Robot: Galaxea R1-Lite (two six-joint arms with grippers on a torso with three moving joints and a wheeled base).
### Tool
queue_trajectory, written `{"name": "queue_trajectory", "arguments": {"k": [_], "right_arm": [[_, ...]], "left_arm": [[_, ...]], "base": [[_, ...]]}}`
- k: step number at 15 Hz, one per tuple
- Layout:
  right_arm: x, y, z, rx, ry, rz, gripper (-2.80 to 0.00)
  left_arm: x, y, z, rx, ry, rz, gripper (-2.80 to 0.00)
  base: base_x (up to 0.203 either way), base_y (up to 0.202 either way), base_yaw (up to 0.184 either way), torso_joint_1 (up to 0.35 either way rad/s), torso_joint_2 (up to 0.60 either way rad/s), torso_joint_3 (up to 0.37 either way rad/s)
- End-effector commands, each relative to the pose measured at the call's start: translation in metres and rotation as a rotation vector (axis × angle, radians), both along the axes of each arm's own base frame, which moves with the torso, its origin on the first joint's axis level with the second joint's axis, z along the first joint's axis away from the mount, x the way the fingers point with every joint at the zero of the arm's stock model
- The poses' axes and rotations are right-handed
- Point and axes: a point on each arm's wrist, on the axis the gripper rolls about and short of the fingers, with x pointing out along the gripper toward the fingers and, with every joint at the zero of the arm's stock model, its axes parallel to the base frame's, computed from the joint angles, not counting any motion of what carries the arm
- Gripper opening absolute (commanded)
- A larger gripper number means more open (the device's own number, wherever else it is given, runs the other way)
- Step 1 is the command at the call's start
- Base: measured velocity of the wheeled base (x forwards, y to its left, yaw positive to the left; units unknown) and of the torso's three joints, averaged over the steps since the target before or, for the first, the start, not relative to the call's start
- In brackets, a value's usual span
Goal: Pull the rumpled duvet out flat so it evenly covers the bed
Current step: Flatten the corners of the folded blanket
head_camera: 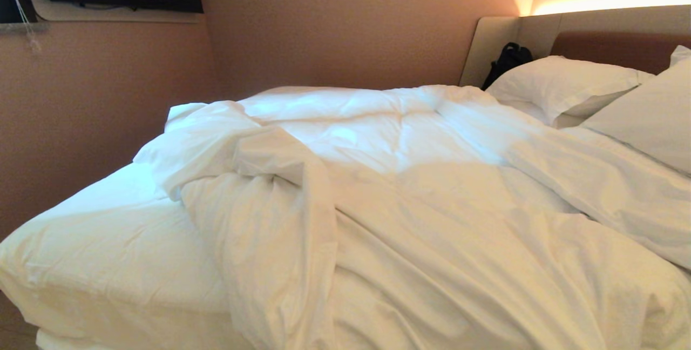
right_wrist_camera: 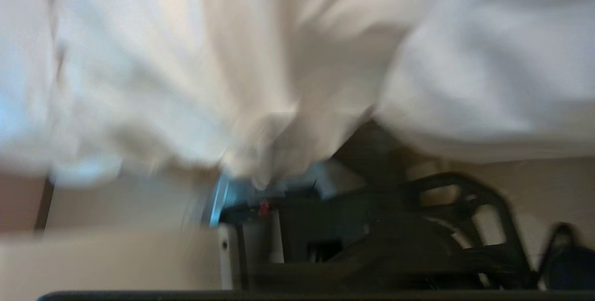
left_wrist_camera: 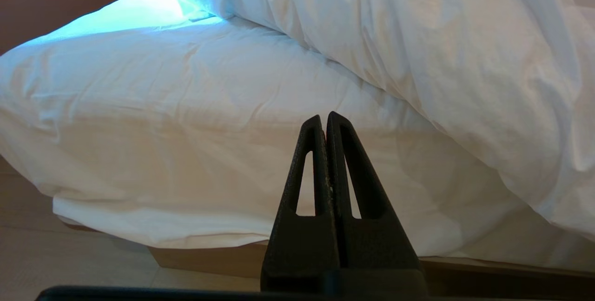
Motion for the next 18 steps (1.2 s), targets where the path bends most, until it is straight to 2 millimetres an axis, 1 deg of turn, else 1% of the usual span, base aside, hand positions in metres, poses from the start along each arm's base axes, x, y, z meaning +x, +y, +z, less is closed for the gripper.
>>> {"name": "queue_trajectory", "arguments": {"k": [1,3,5,7,9,10,11,12,14,15,16,17,18], "right_arm": [[-0.007,-0.004,0.001,-0.042,-0.053,-0.139,-2.8],[-0.008,-0.003,0.003,-0.047,-0.063,-0.155,-2.8],[-0.014,0.003,0.01,-0.062,-0.08,-0.288,-2.8],[-0.018,0.003,0.014,-0.115,-0.094,-0.439,-2.8],[-0.023,0.007,0.021,-0.144,-0.122,-0.548,-2.8],[-0.028,0.012,0.024,-0.181,-0.134,-0.598,-2.8],[-0.031,0.015,0.025,-0.261,-0.133,-0.615,-2.8],[-0.035,0.016,0.028,-0.309,-0.144,-0.613,-2.8],[-0.039,0.016,0.025,-0.309,-0.161,-0.588,-2.8],[-0.043,0.015,0.023,-0.312,-0.2,-0.554,-2.8],[-0.053,0.016,0.019,-0.325,-0.283,-0.502,-2.8],[-0.062,0.016,0.013,-0.372,-0.389,-0.423,-2.8],[-0.066,0.017,0.011,-0.457,-0.481,-0.352,-2.8]], "left_arm": [[0.0,0.0,0.0,0.0,0.0,0.0,-2.8],[0.0,0.0,0.0,0.0,-0.001,0.0,-2.8],[0.0,0.0,0.0,0.0,0.0,0.0,-2.8],[0.0,0.0,0.0,0.0,-0.002,0.0,-2.8],[0.0,0.0,0.0,0.0,0.001,0.0,-2.8],[0.0,0.0,0.0,0.0,0.0,0.0,-2.8],[0.0,0.0,0.0,0.0,0.001,0.0,-2.8],[0.0,0.0,0.0,0.0,0.0,0.0,-2.8],[0.0,0.0,0.0,-0.001,-0.001,0.0,-2.8],[0.0,0.0,0.0,0.0,0.0,0.0,-2.8],[0.0,0.0,0.0,-0.001,-0.001,0.0,-2.8],[0.0,0.0,0.0,0.0,0.001,0.0,-2.8],[0.0,0.0,0.0,0.0,0.001,0.0,-2.8]], "base": [[0.0,0.0,0.0,0.0,0.0,0.0],[0.0,0.0,0.0,0.0,0.0,0.0],[0.0,0.0,0.0,0.0,0.0,0.0],[0.0,0.0,0.0,0.0,0.0,0.0],[0.0,0.0,0.0,0.0,0.0,0.0],[0.0,0.0,0.0,0.0,0.0,0.0],[0.0,0.0,0.0,0.0,0.0,0.0],[0.0,0.0,0.0,0.0,0.0,0.0],[0.0,0.0,0.0,0.0,0.0,0.0],[0.0,0.0,0.0,0.0,0.0,0.0],[0.0,0.0,0.0,0.0,0.0,0.0],[0.0,0.0,0.0,0.0,0.0,0.0],[0.0,0.0,0.0,0.0,0.0,0.0]]}}
